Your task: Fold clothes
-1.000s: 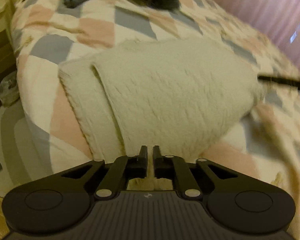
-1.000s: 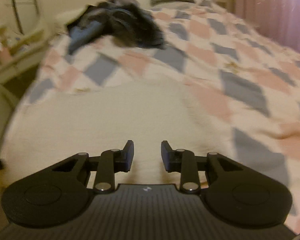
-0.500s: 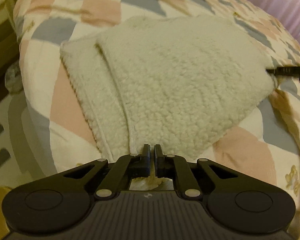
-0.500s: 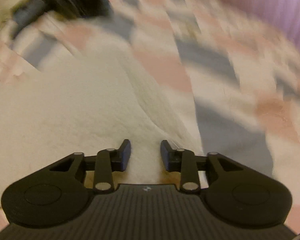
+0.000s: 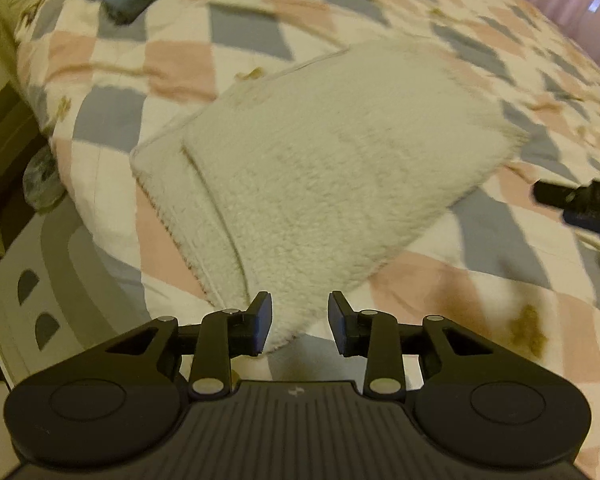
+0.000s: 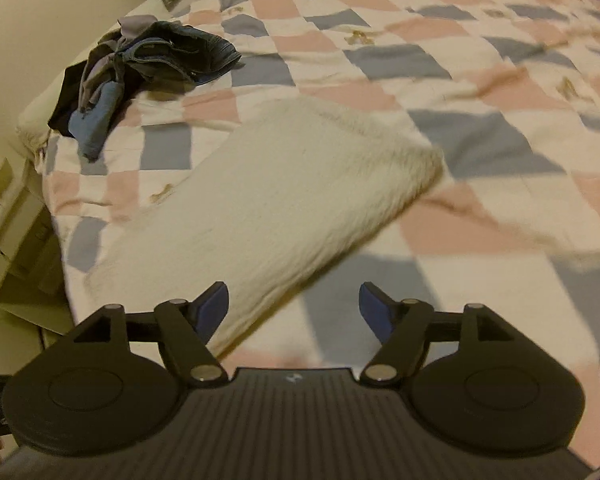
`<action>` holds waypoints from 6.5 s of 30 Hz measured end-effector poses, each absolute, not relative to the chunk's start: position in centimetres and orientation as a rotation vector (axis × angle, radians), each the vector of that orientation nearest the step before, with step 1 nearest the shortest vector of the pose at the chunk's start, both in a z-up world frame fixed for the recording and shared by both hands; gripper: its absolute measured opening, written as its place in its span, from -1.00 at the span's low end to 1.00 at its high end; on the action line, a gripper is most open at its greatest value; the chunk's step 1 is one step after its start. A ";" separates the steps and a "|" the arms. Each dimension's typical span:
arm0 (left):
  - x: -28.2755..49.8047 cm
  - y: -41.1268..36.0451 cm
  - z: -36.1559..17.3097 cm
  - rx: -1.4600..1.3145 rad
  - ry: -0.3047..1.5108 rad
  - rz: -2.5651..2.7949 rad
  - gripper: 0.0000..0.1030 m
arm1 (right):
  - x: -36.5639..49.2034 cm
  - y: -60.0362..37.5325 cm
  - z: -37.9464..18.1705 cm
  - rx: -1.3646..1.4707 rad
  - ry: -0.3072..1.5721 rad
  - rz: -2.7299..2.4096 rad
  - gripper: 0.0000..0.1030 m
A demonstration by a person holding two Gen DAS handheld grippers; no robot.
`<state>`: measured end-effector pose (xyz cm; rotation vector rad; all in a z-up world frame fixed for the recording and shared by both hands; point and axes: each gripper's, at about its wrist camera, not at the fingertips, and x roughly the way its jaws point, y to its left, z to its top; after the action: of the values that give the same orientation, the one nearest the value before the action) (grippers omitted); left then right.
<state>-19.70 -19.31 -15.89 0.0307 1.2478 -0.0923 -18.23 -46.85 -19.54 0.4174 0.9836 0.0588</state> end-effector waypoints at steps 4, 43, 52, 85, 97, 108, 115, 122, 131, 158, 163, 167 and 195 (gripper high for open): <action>-20.9 -18.5 -12.1 0.076 1.203 -0.166 -0.08 | -22.0 -44.5 -15.1 0.380 0.929 0.027 0.69; -26.7 -11.4 -4.1 0.145 0.969 -0.316 0.15 | -33.4 -33.3 -2.7 0.203 0.818 -0.088 0.89; -24.8 -10.9 -4.4 0.200 0.968 -0.338 0.21 | -31.1 -33.3 -2.7 0.223 0.809 -0.087 0.89; -11.6 -0.4 -29.6 1.647 0.149 -1.396 0.27 | -22.5 -12.1 -24.1 -0.207 1.147 -0.236 0.78; -10.7 1.2 -35.2 1.669 -0.116 -1.388 0.20 | -23.4 -8.2 -32.7 -0.780 1.022 -0.138 0.58; -5.4 -2.0 -26.4 1.522 0.159 -1.512 -0.81 | -21.6 -14.8 -24.6 -0.437 1.062 0.104 -0.54; 2.2 -8.9 -19.1 1.313 0.204 -1.464 -0.82 | -16.6 -25.8 -15.2 -0.107 1.009 0.068 -0.58; 10.6 -23.8 -18.6 1.178 0.233 -1.360 -0.82 | -8.6 -40.5 -13.6 0.011 0.932 -0.079 -0.59; 16.3 -36.3 -27.9 1.100 0.565 -1.260 -0.70 | -2.5 -53.2 -25.3 0.237 0.988 -0.121 -0.60; 22.5 -32.1 -27.4 0.431 1.079 -0.992 -1.00 | -6.2 -58.2 -30.4 0.835 0.751 -0.382 -0.63; 20.4 -31.7 -25.5 0.346 1.039 -1.093 -0.86 | -6.5 -58.1 -31.0 0.858 0.708 -0.392 -0.57; 18.0 -32.0 -27.9 0.427 1.071 -1.056 -0.88 | -6.2 -57.6 -30.6 0.853 0.766 -0.509 0.08; 10.2 -28.7 -29.3 0.573 0.900 -1.128 -0.85 | -7.4 -38.5 -30.8 0.228 0.775 -0.679 -0.34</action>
<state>10.23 -28.65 -29.29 0.5732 0.8997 -1.1277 -7.36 -38.48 -30.79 0.2284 0.7745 -0.6795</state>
